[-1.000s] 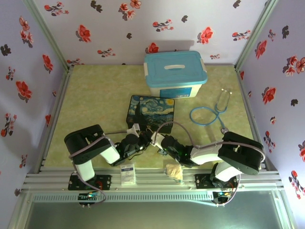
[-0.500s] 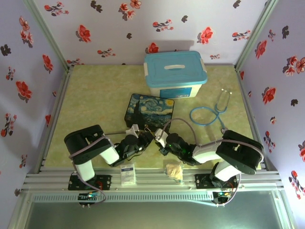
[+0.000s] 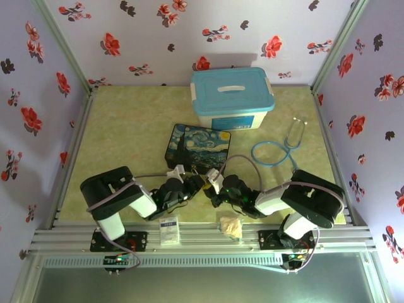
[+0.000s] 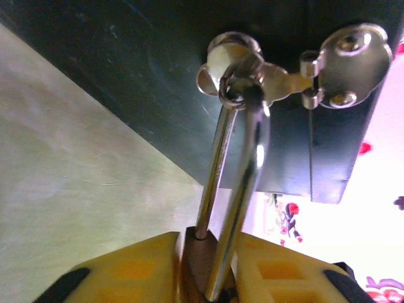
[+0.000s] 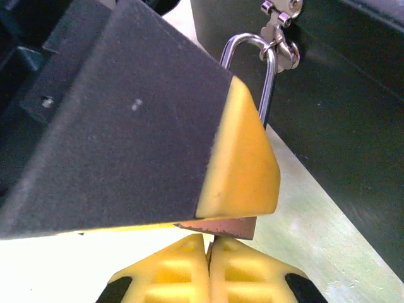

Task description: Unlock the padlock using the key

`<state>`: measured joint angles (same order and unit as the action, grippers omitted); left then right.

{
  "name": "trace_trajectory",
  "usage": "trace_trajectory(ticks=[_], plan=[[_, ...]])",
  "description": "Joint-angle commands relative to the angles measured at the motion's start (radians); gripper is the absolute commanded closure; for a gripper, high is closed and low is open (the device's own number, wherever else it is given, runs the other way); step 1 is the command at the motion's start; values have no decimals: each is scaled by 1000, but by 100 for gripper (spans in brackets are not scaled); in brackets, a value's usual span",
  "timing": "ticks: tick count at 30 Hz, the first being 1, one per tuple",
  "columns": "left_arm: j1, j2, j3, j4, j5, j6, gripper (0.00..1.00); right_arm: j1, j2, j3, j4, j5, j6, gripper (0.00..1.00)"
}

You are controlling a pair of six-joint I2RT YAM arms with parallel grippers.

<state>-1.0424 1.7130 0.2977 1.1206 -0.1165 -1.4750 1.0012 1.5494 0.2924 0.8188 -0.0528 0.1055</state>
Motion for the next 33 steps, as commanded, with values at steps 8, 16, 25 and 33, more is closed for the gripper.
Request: trace_trajectory(ticks=[8, 16, 25, 33], plan=[[9, -179, 110, -508, 5, 196, 91, 0, -7, -9, 66, -6, 96, 61], [40, -225, 139, -705, 11, 284, 88, -40, -89, -31, 31, 42, 268, 58], [58, -211, 214, -925, -8, 409, 83, -44, -56, 1, -16, 201, 344, 62], [59, -219, 304, -1163, -79, 503, 80, -43, -30, 28, -55, 255, 370, 66]])
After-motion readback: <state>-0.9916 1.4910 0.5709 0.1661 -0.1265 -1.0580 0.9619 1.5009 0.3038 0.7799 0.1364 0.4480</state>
